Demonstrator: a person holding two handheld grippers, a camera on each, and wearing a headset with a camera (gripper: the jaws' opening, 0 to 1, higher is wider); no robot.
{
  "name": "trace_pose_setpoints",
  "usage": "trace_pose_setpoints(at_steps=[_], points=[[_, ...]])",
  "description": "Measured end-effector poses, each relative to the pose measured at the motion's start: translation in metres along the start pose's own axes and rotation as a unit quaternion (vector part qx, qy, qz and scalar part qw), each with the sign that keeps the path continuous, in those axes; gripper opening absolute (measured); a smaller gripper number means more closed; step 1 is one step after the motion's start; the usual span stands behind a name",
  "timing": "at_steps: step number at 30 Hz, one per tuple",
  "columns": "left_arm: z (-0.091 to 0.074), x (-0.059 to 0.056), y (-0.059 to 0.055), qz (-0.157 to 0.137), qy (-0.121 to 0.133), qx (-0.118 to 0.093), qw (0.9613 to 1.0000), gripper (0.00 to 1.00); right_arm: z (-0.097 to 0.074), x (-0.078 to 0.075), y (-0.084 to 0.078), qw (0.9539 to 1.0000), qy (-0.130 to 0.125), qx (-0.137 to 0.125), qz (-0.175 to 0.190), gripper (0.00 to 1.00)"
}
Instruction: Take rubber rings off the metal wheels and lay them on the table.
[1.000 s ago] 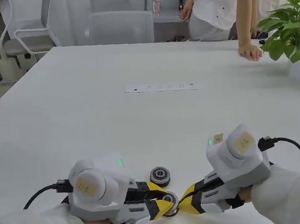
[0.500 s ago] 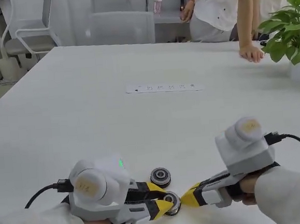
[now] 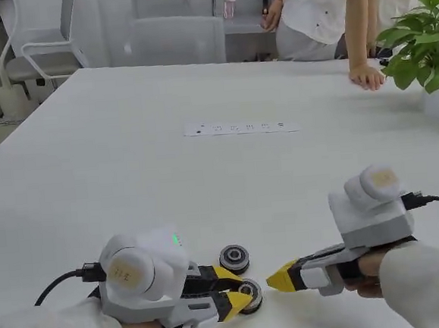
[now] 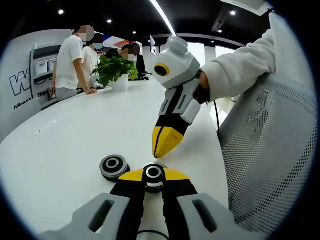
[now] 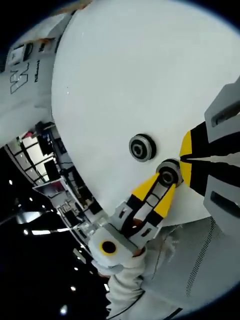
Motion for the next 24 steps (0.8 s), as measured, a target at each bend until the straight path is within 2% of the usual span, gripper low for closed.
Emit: trace_pose_setpoints(at_steps=[3, 7, 8, 11, 17, 24], points=[[0.0, 0.0, 0.0, 0.0, 0.0, 0.0, 1.0, 0.07, 0.004, 0.004, -0.002, 0.9988, -0.004, 0.022, -0.044, 0.0], [0.0, 0.0, 0.0, 0.0, 0.0, 0.0, 1.0, 0.07, 0.006, 0.009, 0.0, 0.9983, 0.01, 0.015, -0.055, 0.14], [0.0, 0.0, 0.0, 0.0, -0.001, 0.0, 1.0, 0.07, 0.006, 0.012, 0.002, 0.9976, 0.016, 0.014, -0.065, 0.16], [0.0, 0.0, 0.0, -0.001, -0.001, -0.001, 1.0, 0.07, 0.011, 0.014, 0.003, 0.9955, 0.012, 0.018, -0.093, 0.19], [0.0, 0.0, 0.0, -0.001, 0.0, -0.001, 1.0, 0.07, 0.019, 0.017, 0.007, 0.9908, 0.004, 0.02, -0.133, 0.21], [0.0, 0.0, 0.0, -0.003, 0.0, -0.002, 1.0, 0.07, 0.014, 0.017, 0.006, 0.9894, 0.004, 0.03, -0.142, 0.18]])
Point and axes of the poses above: the centre of the closed fingertips' face, and the gripper's own axes: z roughly forward along the fingers, x roughly to its left, y roughly out of its top, the point moved 7 cm from there along -z, roughly backward along the fingers, and after that the axes turned 7 degrees about y, right-handed, at the moved point
